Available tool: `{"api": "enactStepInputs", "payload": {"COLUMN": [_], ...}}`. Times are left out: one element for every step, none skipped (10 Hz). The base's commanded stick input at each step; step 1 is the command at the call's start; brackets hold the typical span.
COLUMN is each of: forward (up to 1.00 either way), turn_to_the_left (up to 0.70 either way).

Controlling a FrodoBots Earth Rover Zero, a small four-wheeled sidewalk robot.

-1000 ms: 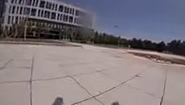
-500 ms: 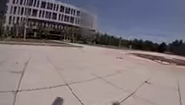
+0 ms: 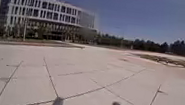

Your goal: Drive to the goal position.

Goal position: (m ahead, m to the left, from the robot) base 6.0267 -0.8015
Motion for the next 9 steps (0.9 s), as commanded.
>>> {"api": "enactStepInputs", "payload": {"forward": [0.70,0.70,0.70,0.70,0.70,0.70,0.70,0.70,0.70], "turn_to_the_left": [0.01,0.01,0.00,-0.11,-0.31,-0.23,0.01,0.01,0.01]}}
